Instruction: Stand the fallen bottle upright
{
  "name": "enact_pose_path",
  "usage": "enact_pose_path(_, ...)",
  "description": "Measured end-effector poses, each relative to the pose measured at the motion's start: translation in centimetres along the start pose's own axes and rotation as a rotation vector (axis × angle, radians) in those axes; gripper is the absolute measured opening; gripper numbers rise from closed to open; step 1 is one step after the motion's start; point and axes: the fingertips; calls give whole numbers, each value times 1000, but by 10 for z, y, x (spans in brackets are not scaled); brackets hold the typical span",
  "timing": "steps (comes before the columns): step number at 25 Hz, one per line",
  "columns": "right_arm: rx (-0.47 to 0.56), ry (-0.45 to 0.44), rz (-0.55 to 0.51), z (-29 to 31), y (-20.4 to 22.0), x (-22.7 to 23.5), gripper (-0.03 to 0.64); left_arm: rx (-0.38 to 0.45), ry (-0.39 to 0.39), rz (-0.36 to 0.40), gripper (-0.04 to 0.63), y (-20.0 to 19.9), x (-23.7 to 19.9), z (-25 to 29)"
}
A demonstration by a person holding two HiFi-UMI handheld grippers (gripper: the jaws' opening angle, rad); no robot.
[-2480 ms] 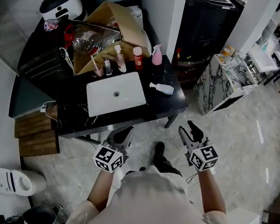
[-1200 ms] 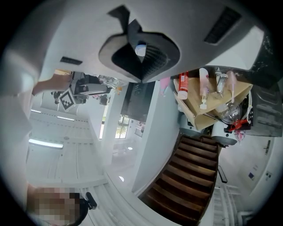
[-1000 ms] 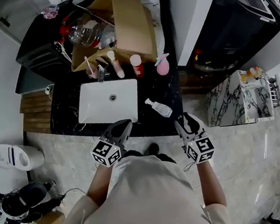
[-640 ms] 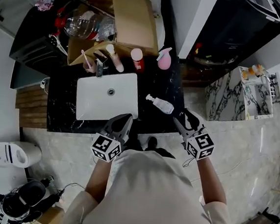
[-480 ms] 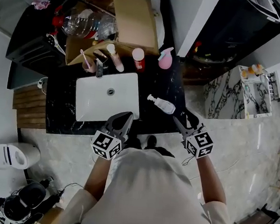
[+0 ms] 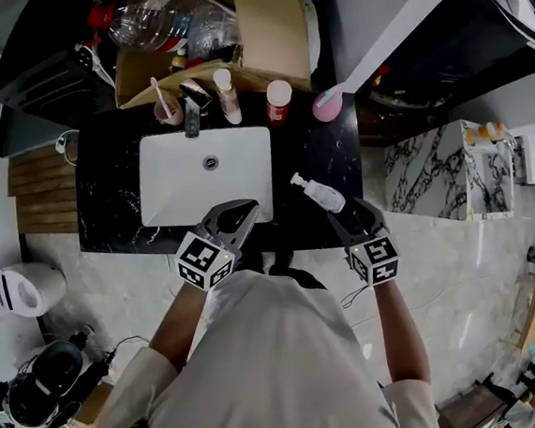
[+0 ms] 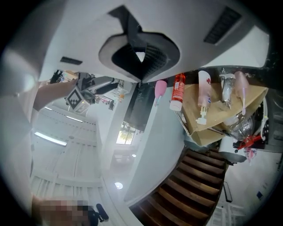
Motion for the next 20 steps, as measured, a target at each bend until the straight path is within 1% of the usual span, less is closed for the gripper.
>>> enact_pose_path(8, -183, -9, -103, 60, 27, 0, 262, -34, 42, -26, 8, 16, -20, 11)
enact_pose_path(12, -253, -19, -141, 82, 37, 1, 267, -48, 54, -30, 8, 22, -27, 16)
enact_pose_path(20, -401, -32, -268, 123, 62, 2, 272, -66, 69, -53, 8, 33, -39, 24)
Point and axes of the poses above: the fingertips, and each gripper's own axes: z forward along the fingers, x to its right, y out of its underside, and after that the axes turned 11 degrees about -x, right-handed
